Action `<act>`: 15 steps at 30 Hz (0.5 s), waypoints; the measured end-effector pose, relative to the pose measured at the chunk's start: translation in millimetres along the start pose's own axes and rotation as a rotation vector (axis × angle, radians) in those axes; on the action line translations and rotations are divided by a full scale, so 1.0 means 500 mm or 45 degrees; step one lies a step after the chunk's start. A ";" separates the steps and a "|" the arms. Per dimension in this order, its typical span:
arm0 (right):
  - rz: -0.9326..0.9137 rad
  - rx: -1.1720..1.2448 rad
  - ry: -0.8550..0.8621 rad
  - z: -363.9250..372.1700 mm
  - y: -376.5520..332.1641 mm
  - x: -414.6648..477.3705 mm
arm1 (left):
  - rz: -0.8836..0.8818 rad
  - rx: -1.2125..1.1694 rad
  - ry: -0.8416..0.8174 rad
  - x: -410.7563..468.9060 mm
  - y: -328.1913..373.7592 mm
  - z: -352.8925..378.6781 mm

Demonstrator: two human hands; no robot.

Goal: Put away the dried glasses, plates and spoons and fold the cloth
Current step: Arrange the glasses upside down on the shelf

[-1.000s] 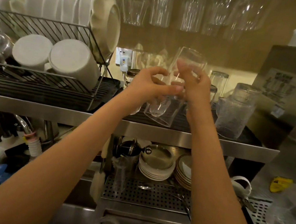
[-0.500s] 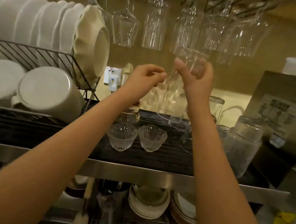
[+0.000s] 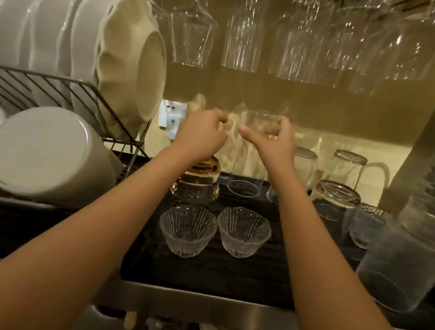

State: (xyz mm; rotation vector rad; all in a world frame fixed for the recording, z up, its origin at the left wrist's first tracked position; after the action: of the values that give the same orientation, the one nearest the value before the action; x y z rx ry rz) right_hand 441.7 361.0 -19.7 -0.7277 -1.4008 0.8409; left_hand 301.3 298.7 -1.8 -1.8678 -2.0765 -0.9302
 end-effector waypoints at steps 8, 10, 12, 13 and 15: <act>0.101 -0.054 -0.004 0.018 0.059 0.007 | 0.038 0.000 0.076 0.003 -0.024 0.005; 0.128 -0.045 0.022 0.014 0.066 0.007 | 0.021 -0.026 0.087 0.004 -0.031 0.003; 0.140 -0.050 0.055 0.007 0.070 0.007 | 0.014 -0.037 0.092 0.005 -0.033 0.003; 0.146 -0.050 0.065 0.004 0.071 0.007 | 0.012 -0.027 0.095 0.006 -0.033 0.003; 0.158 -0.040 0.057 0.005 0.073 0.006 | 0.013 0.003 0.104 0.008 -0.034 0.006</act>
State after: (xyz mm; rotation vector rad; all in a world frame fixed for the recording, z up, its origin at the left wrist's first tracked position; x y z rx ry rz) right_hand 436.6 382.7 -49.0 -0.8593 -1.3419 0.8954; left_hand 285.3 303.5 -7.6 -1.8060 -2.0180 -0.9842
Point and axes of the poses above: each hand's wrist, its own x-axis towards the middle knuckle, its own z-axis out of the palm, y = z × x, the point moved 6 cm from there along x, towards the middle knuckle, and after that the axes turned 14 degrees about x, right-handed, at the moved point
